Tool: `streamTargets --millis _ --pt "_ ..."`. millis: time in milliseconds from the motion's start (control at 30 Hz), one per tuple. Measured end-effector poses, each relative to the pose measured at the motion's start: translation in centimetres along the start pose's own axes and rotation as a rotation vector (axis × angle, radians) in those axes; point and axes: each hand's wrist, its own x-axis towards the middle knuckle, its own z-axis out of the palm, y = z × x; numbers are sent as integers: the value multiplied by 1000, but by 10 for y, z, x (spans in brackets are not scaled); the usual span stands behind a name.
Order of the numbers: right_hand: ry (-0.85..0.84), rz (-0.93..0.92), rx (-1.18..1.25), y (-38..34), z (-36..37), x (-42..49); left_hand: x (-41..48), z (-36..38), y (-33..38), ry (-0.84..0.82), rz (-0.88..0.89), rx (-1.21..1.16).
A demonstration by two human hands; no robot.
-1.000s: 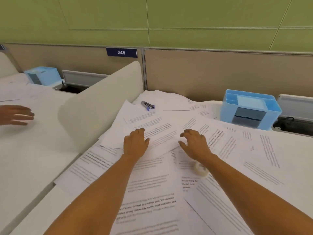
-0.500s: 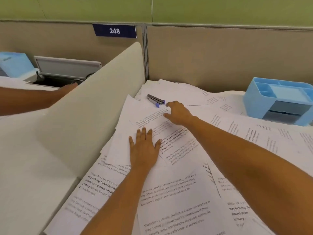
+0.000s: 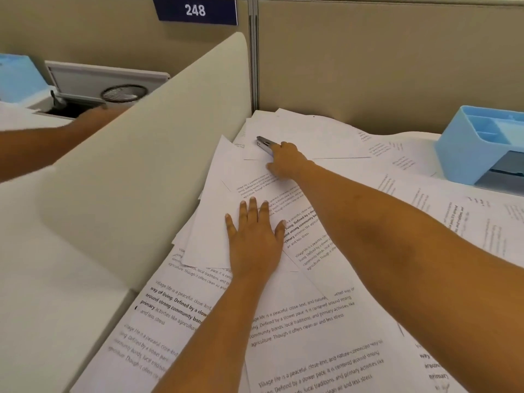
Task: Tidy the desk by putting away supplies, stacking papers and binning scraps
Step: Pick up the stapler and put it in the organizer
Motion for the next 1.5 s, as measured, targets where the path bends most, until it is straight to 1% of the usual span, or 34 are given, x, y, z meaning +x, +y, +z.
streamTargets --millis 100,167,267,467,633,733,800,900,1033,1100,1167,1233,1300,1400,1500 --pt "95 10 -68 0 5 -1 1 0 0 -2 2 2" --pt "120 26 -52 -1 6 -3 1 0 1 -7 0 4" --pt "132 34 42 -3 5 -7 1 1 0 4 0 10" --pt "301 -94 189 -3 -14 -26 0 0 1 -7 2 3" --pt "381 -101 375 13 -34 -57 -3 -2 1 18 6 -19" --pt "427 -70 458 37 -49 -81 -4 -6 2 15 -3 -25" --pt "464 -50 479 59 -59 -98 -4 -9 3 19 2 56" --pt "491 -21 465 98 -76 -124 -3 -18 14 68 19 157" --pt "599 41 441 153 -102 -154 -7 -21 58 62 47 103" --pt "689 78 451 179 -117 -165 -13 -15 87 36 81 58" --pt "812 124 502 206 -133 -175 -21 -7 116 20 127 1" --pt "910 211 565 230 -147 -181 -27 0 142 3 172 -48" --pt "971 301 629 252 -158 -184 -32 7 163 -24 206 -54" --pt "971 372 672 276 -162 -182 -37 19 177 -58 223 -36" --pt "931 403 671 289 -158 -175 -38 27 176 -63 183 -18"
